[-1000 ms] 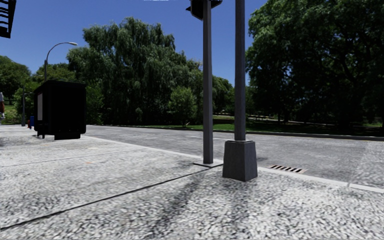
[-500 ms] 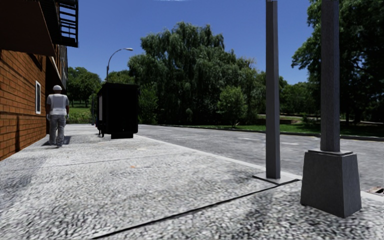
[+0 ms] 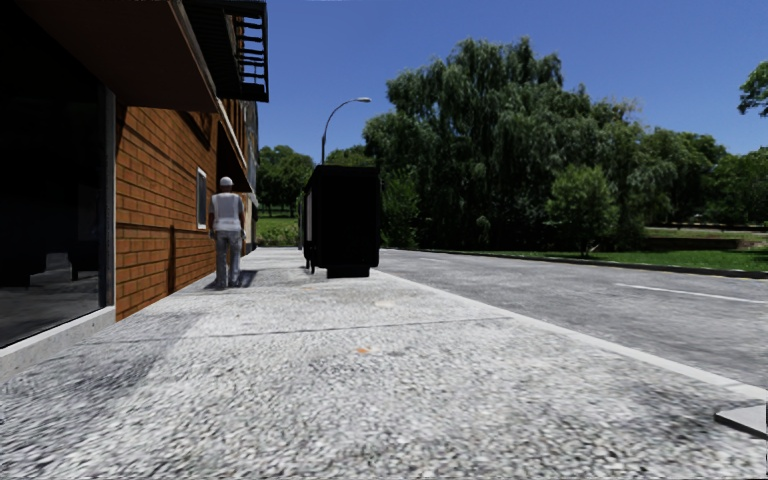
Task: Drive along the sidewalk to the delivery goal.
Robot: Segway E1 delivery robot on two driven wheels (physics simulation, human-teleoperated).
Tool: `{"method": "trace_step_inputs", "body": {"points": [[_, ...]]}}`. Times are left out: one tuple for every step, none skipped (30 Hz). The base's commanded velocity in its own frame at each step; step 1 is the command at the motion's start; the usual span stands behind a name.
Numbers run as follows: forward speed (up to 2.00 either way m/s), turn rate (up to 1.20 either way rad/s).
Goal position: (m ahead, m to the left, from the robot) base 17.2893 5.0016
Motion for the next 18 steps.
{"method": "trace_step_inputs", "body": {"points": [[1.31,0.63],[1.31,0.63],[1.31,0.63],[1.31,0.63],[1.31,0.63],[1.31,0.63],[1.31,0.63],[1.31,0.63],[1.31,0.63],[1.31,0.63],[1.31,0.63],[1.31,0.63],[1.31,0.63],[1.31,0.63],[1.31,0.63],[1.31,0.63],[1.31,0.53],[1.31,0.33]]}}
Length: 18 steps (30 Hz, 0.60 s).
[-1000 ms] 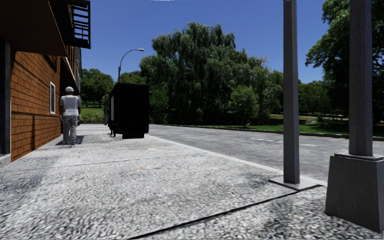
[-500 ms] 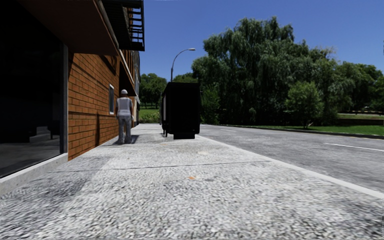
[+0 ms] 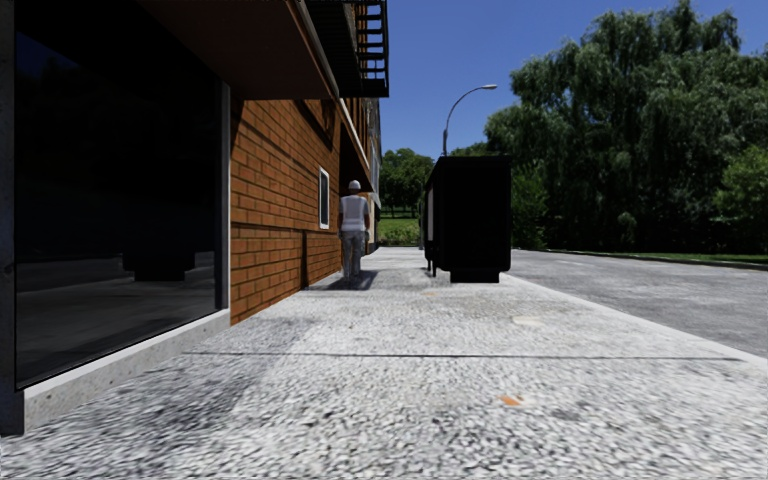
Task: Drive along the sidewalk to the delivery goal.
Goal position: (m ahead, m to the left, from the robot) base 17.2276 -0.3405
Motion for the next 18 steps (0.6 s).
{"method": "trace_step_inputs", "body": {"points": [[1.31,0.00],[1.31,0.00],[1.31,0.00],[1.31,0.00],[1.31,0.00],[1.31,0.00],[1.31,0.00],[1.31,0.00],[1.08,-0.03],[1.08,-0.04],[1.08,-0.04],[1.08,-0.07],[1.08,-0.13],[1.08,-0.23],[1.08,-0.26],[1.08,-0.26],[1.09,-0.27],[1.11,-0.27]]}}
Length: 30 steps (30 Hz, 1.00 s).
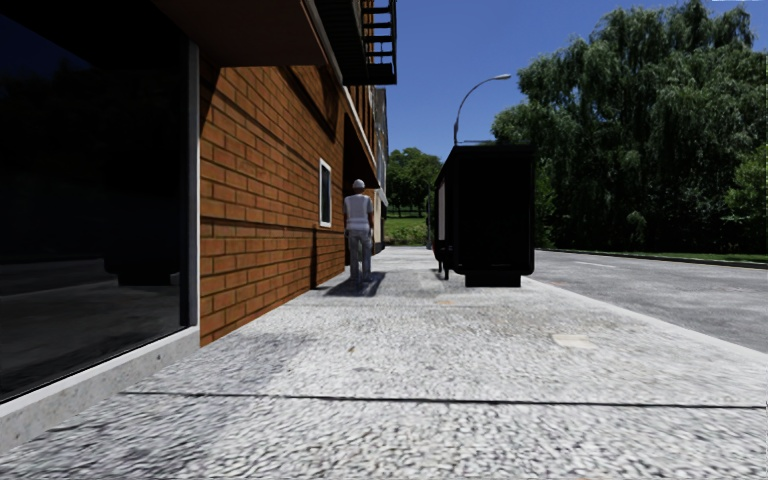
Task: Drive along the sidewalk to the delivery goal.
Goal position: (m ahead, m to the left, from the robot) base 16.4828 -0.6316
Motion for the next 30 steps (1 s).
{"method": "trace_step_inputs", "body": {"points": [[1.17,-0.25],[1.23,-0.10],[1.35,0.00],[1.35,0.00],[1.42,0.00],[1.43,0.00],[1.44,0.00],[1.44,0.00],[1.44,0.00],[1.44,0.00],[1.44,0.00],[1.44,-0.16],[1.44,-0.25],[1.44,-0.25],[1.43,-0.27],[1.45,-0.24],[1.47,-0.13],[1.48,-0.07],[1.48,-0.07],[1.49,-0.05],[1.49,-0.04],[1.49,-0.04],[1.49,-0.04],[1.49,-0.04],[1.49,-0.10],[1.49,-0.26],[1.49,-0.36],[1.49,-0.39],[1.49,0.00],[1.49,0.00]]}}
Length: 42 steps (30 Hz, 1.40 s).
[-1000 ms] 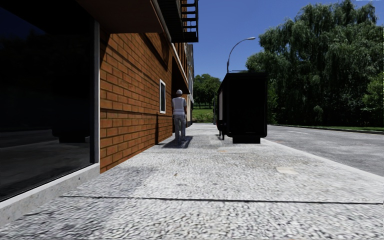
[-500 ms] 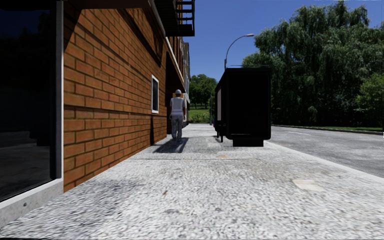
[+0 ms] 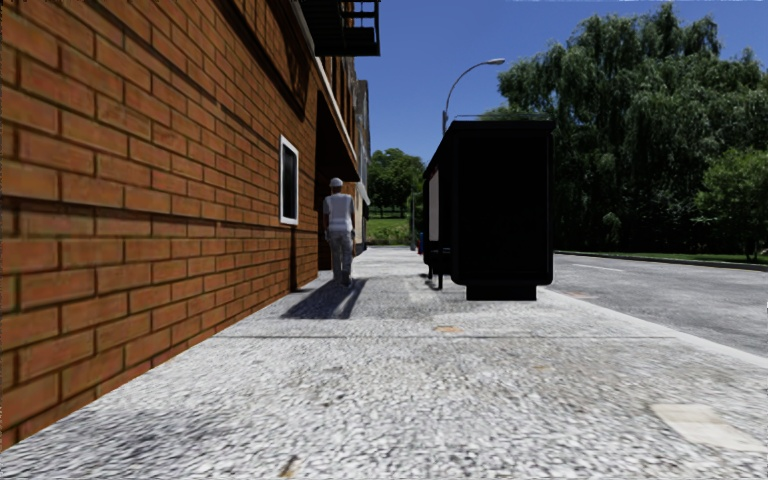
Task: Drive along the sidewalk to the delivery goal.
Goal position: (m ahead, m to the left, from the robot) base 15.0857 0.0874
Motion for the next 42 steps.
{"method": "trace_step_inputs", "body": {"points": [[1.54,0.00],[1.66,0.00],[1.71,0.00],[1.72,0.00],[1.72,0.00],[1.72,0.00],[1.76,0.00],[1.79,0.00],[1.79,0.00],[1.79,0.00],[1.79,0.00],[1.79,0.00],[1.79,0.00],[1.79,0.00],[1.79,0.00],[1.79,0.00],[1.79,0.00],[1.80,0.00],[1.80,0.00],[1.80,0.00],[1.80,0.00],[1.80,0.00],[1.81,0.00],[1.81,0.00],[1.81,0.00],[1.81,0.00],[1.81,0.00],[1.81,0.00],[1.81,0.00],[1.81,0.00],[1.55,0.00],[1.55,0.00],[1.08,0.00],[0.99,0.00],[1.04,0.00],[1.05,0.00],[1.05,0.00],[1.22,0.00],[1.34,0.00],[1.43,0.00],[1.59,0.00],[1.59,0.00]]}}
